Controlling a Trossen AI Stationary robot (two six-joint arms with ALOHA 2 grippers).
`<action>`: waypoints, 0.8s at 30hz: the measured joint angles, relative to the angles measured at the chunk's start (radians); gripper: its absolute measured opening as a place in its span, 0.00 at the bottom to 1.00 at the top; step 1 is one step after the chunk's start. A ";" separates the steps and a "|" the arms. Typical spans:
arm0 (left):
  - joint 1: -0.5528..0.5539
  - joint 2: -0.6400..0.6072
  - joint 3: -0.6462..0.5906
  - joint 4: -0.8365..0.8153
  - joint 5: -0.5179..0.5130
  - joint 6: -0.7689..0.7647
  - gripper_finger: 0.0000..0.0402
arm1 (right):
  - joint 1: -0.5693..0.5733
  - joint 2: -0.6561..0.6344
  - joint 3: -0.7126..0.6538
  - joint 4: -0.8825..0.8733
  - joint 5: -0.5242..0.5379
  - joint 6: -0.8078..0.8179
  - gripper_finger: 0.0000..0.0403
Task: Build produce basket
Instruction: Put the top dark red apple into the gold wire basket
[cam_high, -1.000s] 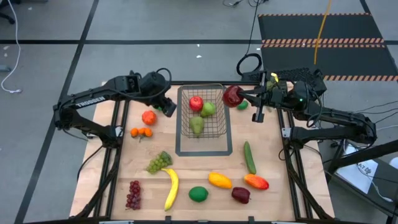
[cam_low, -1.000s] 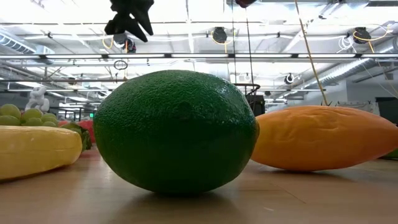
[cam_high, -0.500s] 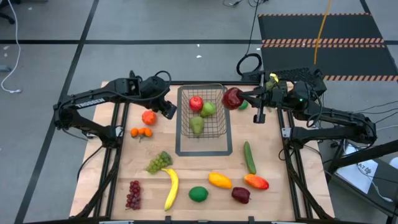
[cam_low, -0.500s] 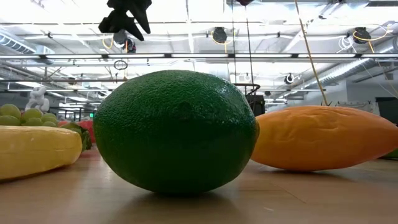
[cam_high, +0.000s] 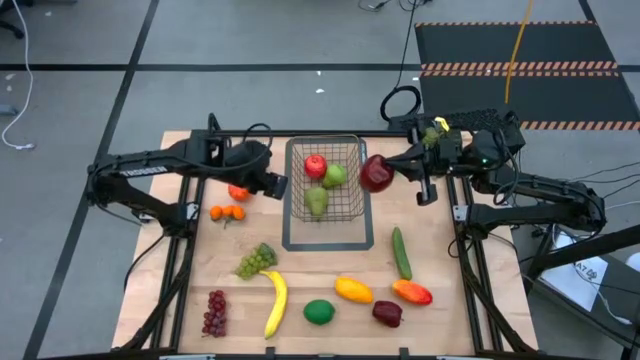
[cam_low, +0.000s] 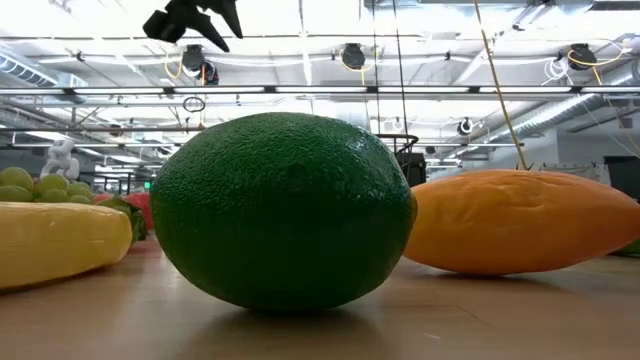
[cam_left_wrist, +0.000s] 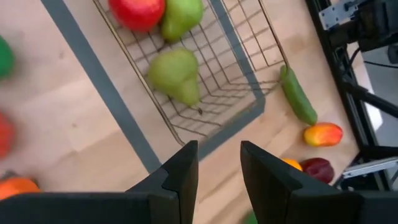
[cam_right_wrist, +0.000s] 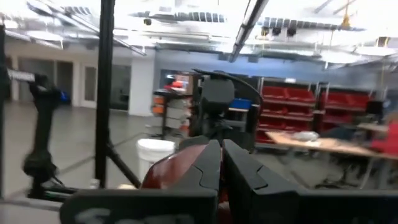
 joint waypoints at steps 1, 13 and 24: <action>-0.020 0.000 0.000 0.000 -0.016 -0.035 0.30 | 0.000 0.000 0.000 0.000 0.000 0.032 0.00; -0.268 0.000 0.000 0.002 -0.230 -0.355 0.30 | 0.000 0.000 0.000 0.057 0.007 0.359 0.00; -0.310 0.000 -0.001 -0.010 -0.309 -0.273 0.30 | 0.008 0.000 0.000 0.128 0.121 0.673 0.00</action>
